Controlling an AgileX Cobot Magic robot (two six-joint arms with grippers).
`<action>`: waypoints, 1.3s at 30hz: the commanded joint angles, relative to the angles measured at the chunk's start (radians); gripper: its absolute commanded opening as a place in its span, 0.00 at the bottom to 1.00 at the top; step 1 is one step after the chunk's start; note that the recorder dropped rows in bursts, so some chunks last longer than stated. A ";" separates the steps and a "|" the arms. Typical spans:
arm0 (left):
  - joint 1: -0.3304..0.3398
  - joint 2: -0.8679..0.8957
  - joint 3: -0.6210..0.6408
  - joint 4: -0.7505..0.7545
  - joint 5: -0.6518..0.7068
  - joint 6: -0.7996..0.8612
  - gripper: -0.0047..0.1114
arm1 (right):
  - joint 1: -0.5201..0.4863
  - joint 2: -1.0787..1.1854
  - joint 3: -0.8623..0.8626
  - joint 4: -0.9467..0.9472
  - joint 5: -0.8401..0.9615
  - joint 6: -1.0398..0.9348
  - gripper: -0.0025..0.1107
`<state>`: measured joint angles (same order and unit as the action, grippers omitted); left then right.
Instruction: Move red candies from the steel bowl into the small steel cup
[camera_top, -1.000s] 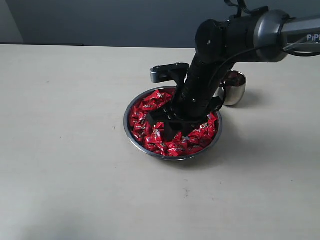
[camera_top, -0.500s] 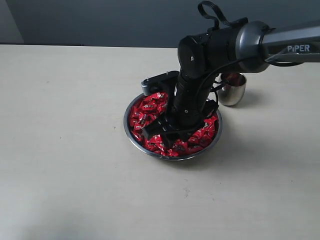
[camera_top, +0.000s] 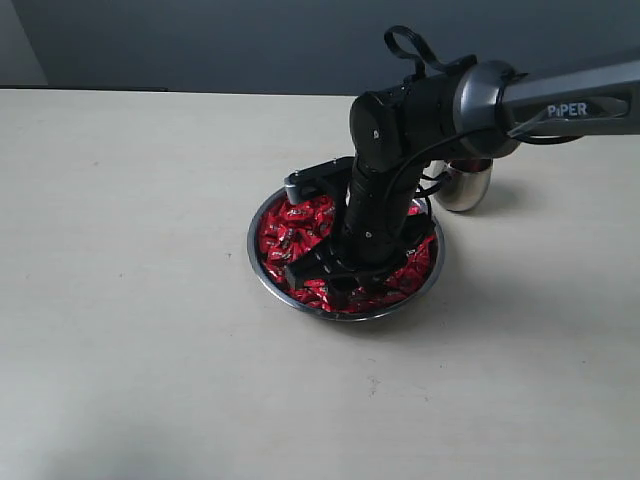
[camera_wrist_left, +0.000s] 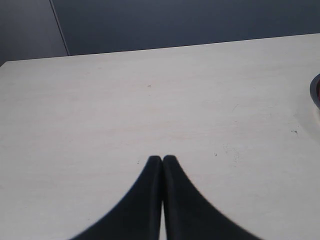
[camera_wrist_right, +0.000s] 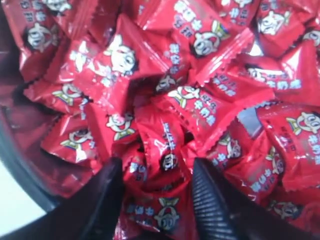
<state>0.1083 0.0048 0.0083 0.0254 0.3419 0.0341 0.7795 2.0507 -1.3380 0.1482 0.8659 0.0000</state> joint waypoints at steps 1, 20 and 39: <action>0.000 -0.005 -0.008 0.002 -0.008 -0.005 0.04 | 0.000 0.003 -0.003 -0.019 0.006 0.016 0.39; 0.000 -0.005 -0.008 0.002 -0.008 -0.005 0.04 | 0.000 -0.001 -0.005 -0.054 0.018 0.018 0.01; 0.000 -0.005 -0.008 0.002 -0.008 -0.005 0.04 | 0.000 -0.001 -0.095 -0.080 0.103 0.018 0.01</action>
<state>0.1083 0.0048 0.0083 0.0254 0.3419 0.0341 0.7808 2.0516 -1.4279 0.0795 0.9279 0.0201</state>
